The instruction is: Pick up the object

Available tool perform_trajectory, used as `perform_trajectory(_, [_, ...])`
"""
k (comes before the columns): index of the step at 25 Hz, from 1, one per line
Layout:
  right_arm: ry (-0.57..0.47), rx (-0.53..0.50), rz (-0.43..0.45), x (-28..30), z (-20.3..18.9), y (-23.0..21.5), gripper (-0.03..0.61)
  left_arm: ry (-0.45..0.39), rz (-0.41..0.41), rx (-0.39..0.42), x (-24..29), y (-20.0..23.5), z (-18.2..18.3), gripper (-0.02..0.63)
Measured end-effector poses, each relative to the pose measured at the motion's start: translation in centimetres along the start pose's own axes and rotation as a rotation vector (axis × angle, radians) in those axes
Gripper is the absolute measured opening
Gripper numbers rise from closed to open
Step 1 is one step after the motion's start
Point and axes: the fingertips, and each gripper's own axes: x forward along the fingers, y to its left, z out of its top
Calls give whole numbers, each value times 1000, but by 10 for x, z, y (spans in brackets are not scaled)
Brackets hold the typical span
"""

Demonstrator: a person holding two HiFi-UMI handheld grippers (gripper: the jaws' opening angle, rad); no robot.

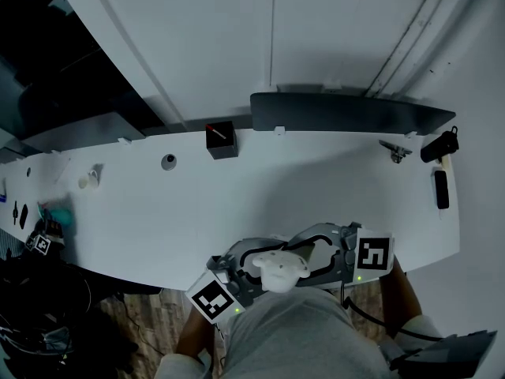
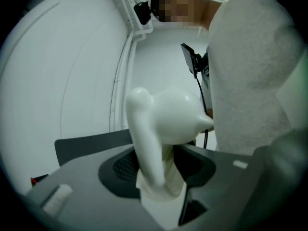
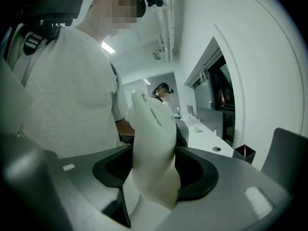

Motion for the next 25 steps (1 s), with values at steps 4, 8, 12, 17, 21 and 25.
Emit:
perform_trajectory(4, [-61,11,-68,-16,8,-11,291,-61,25,-49,-9,7,4,182])
perform_trajectory(8, [-177,6,-233,-33,24,-36,212,-49,148,-53,-18,27,0,152])
perform_trajectory(12, [-56,-33,-392,-44,9,-52,113,-104,323,-125,-31,52,-1,143])
perform_trajectory(17, [18,-32,-554,-53,-6,-63,3,-107,502,-127,-49,73,-9,141])
perform_trajectory(21, [63,-13,-719,-56,-20,-78,2,-120,611,-119,-59,81,-14,141])
perform_trajectory(25, [51,70,-862,-47,-30,-90,2,-133,705,-160,-62,87,-23,141])
